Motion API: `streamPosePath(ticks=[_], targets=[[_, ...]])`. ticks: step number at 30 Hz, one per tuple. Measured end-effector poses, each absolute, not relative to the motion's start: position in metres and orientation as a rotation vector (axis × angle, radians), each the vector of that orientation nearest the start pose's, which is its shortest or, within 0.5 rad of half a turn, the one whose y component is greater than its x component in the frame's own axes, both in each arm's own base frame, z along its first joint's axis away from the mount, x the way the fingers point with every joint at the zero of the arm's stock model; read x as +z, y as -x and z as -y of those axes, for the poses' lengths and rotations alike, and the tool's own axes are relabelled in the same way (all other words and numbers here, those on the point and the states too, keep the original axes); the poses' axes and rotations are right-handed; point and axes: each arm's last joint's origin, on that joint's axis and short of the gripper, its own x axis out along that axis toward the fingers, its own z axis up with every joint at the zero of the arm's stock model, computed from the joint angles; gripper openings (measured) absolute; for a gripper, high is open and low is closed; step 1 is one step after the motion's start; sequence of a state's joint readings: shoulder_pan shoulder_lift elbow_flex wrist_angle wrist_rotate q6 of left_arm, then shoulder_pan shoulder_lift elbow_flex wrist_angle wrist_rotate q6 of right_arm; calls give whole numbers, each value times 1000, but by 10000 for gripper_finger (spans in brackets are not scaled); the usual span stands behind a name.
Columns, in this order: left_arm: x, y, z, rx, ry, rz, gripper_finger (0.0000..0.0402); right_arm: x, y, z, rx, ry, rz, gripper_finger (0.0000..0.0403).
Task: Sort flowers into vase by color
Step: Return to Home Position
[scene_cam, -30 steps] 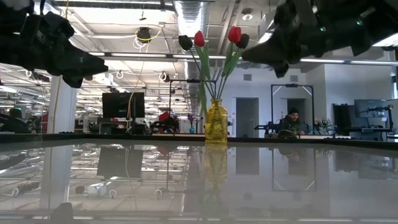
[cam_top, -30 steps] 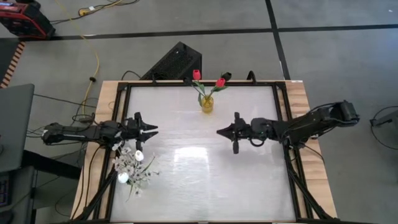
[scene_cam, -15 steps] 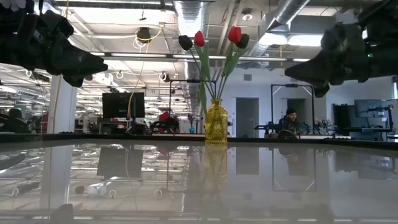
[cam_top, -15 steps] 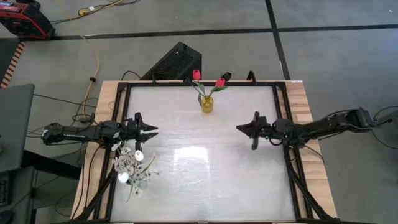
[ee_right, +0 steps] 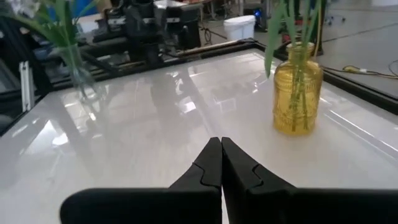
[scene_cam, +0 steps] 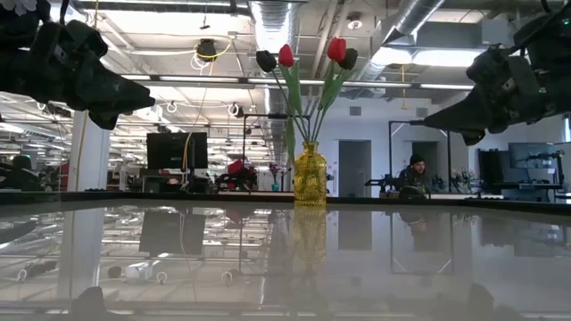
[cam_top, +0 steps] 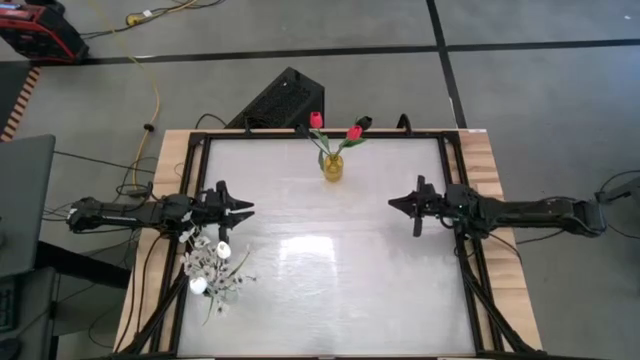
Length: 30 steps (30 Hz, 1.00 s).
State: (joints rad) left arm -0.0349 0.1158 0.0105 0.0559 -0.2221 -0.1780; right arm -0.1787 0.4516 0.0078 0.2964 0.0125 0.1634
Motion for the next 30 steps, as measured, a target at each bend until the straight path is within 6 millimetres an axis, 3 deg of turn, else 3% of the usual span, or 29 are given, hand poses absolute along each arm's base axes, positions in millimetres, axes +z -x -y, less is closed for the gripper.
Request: streamPosePath(ticks=[11,18,30], targets=[[163,-104,-3,200,122,-35,107,139,-115,22,-199,-119,-292,30],[163,-104,-3,200,121,-34,107,140,-114,25,-316,-79,-283,31],[163,-104,-3,200,121,-34,107,140,-114,25,-324,-78,-280,33]])
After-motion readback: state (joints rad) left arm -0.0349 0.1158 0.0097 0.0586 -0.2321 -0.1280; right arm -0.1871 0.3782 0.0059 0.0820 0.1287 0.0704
